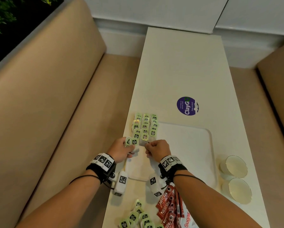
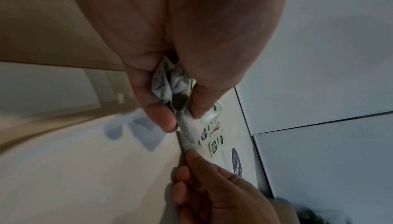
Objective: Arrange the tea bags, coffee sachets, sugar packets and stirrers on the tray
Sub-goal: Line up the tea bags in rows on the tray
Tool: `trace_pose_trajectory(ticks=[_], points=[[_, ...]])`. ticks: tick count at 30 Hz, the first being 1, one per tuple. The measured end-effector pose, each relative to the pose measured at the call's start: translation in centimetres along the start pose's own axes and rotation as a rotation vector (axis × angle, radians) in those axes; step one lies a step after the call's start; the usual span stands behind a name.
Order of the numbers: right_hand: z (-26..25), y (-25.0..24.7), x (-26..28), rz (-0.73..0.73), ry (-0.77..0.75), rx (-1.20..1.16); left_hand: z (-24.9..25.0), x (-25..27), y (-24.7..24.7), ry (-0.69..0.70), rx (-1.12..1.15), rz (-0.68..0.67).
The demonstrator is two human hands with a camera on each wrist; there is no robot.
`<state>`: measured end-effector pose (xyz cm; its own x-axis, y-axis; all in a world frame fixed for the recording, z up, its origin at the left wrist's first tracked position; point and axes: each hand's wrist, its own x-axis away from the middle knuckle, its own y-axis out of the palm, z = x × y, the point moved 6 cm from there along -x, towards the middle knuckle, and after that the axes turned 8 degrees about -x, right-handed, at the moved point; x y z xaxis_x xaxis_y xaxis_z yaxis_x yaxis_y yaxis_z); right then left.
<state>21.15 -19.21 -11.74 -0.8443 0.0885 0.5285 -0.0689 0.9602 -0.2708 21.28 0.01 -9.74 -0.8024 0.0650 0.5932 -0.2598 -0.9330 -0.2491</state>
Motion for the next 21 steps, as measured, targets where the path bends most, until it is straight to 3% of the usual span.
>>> trace_pose_trajectory(ticks=[16,21], points=[[-0.2,-0.8,0.8,0.055,-0.095,0.117,0.7,0.6,-0.2,0.040,-0.028,0.027],[-0.2,0.1,2.2,-0.118,-0.174,0.103,0.9,0.4,0.4,0.053,-0.037,-0.020]])
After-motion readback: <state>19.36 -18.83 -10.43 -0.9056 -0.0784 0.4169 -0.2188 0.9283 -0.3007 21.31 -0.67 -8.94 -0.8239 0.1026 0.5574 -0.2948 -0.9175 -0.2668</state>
